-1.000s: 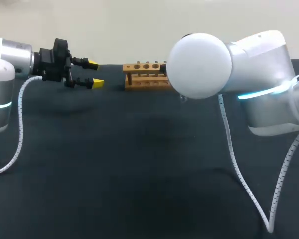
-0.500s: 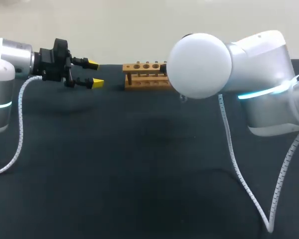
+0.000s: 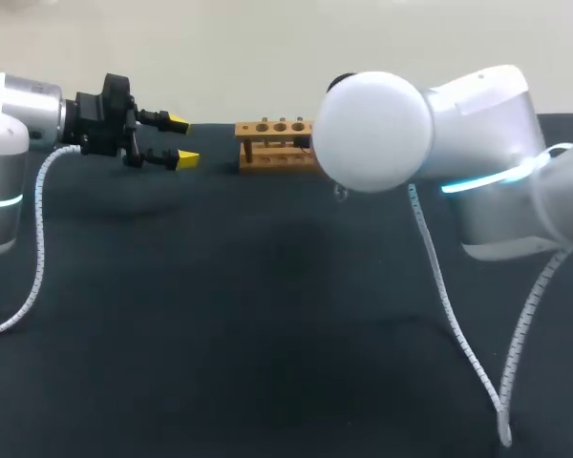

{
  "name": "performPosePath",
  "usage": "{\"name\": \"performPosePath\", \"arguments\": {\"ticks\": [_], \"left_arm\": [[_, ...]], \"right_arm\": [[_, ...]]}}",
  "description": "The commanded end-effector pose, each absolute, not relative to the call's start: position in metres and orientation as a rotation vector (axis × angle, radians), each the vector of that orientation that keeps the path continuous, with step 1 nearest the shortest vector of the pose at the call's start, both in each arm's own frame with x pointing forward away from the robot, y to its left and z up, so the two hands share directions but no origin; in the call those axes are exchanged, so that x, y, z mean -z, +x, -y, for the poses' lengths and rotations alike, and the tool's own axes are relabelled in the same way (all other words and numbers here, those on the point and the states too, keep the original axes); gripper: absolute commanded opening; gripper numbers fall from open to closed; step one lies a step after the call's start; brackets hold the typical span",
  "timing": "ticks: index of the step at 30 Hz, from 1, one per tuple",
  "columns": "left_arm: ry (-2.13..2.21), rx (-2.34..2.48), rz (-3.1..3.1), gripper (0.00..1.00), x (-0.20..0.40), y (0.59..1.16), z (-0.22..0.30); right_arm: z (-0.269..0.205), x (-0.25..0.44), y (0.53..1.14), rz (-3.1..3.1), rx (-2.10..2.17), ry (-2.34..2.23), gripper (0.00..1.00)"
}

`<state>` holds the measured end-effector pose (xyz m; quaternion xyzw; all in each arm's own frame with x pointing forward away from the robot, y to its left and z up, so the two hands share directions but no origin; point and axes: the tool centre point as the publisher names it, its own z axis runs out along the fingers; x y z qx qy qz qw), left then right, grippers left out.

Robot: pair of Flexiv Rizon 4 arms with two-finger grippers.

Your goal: Grasp the test tube, adjust it, and insert it.

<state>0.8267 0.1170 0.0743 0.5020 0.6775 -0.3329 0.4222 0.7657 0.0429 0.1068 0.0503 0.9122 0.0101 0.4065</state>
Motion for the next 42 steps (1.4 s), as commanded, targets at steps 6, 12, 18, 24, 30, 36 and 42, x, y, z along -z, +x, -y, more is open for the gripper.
{"name": "performPosePath", "arguments": {"ticks": [6, 12, 18, 24, 30, 36, 42], "left_arm": [[1.255, 0.831, -1.692, 1.00, -0.074, 0.826, -0.117], [1.255, 0.831, -1.692, 1.00, -0.074, 0.826, -0.117], [1.255, 0.831, -1.692, 1.00, -0.074, 0.826, -0.117], [1.255, 0.831, -1.692, 1.00, -0.074, 0.826, -0.117], [1.255, 0.831, -1.692, 1.00, -0.074, 0.826, -0.117], [1.255, 0.831, -1.692, 1.00, -0.074, 0.826, -0.117], [1.255, 0.831, -1.692, 1.00, -0.074, 0.826, -0.117]], "right_arm": [[-0.064, -0.061, 0.816, -2.333, -0.042, 0.082, 0.00], [-0.061, -0.044, 0.828, -2.365, -0.038, 0.074, 0.00], [-0.057, -0.038, 0.836, -2.379, -0.033, 0.087, 0.00], [-0.058, -0.032, 0.838, -2.407, -0.038, 0.075, 0.00], [-0.057, -0.030, 0.837, -2.423, -0.049, 0.086, 0.00], [-0.054, -0.025, 0.834, -2.444, -0.045, 0.097, 0.00], [-0.053, -0.029, 0.832, -2.429, -0.042, 0.128, 0.00]]}}
